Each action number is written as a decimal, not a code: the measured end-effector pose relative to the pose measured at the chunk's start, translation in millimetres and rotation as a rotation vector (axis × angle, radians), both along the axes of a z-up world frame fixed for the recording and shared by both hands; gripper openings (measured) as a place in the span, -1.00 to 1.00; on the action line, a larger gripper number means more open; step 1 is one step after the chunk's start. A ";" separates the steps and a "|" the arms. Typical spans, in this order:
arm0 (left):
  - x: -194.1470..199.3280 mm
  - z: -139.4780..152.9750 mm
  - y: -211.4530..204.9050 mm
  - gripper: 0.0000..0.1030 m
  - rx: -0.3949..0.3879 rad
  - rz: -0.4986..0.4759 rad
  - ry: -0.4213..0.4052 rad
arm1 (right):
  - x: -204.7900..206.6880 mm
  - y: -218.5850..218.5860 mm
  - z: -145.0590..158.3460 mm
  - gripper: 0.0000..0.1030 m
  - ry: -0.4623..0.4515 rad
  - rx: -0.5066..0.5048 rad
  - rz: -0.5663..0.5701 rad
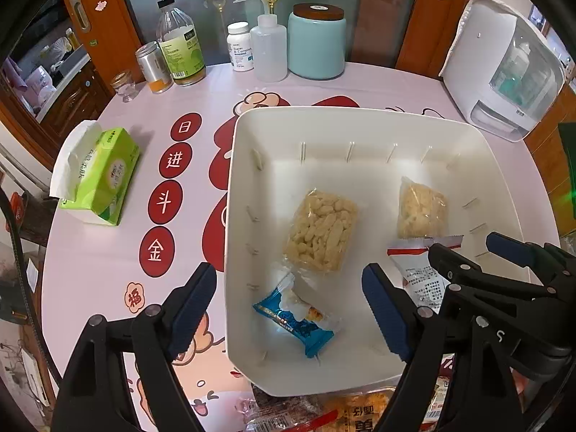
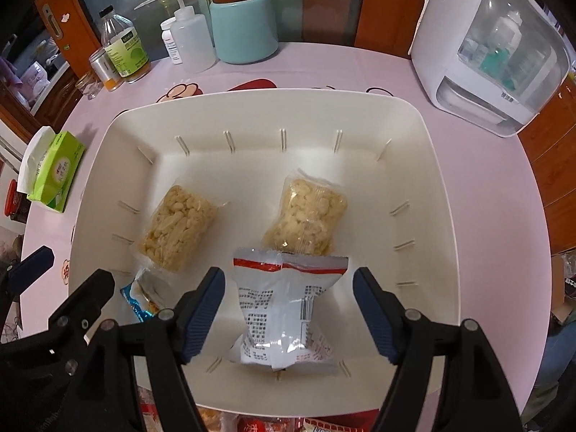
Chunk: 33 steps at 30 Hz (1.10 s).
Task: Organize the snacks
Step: 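Open the left gripper over the tray while the right releases the white bag, then move both grippers from the tray back to the snack pile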
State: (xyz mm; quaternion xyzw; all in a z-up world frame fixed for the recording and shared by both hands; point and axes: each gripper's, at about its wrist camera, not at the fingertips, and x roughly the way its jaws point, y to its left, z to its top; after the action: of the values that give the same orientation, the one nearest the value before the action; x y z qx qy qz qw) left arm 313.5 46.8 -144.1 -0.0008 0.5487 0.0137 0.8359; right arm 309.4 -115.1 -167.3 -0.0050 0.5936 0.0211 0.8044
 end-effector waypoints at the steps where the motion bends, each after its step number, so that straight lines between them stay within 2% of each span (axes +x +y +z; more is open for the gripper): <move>1: -1.0 1.8 0.3 0.60 0.000 -0.001 -0.002 | -0.8 0.1 0.9 0.45 0.000 0.002 0.002; 14: -15.4 25.2 2.1 0.60 0.003 -0.006 -0.033 | -14.2 2.3 21.4 0.45 -0.019 -0.008 0.015; 33: -41.9 43.1 -2.7 0.64 0.026 -0.049 -0.055 | -40.7 0.4 43.8 0.45 -0.040 -0.010 0.015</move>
State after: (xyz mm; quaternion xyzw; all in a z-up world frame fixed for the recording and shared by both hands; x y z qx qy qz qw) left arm 271.6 44.1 -101.0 0.0229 0.5250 0.0004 0.8508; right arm 268.7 -114.8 -123.5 -0.0137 0.5773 0.0241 0.8161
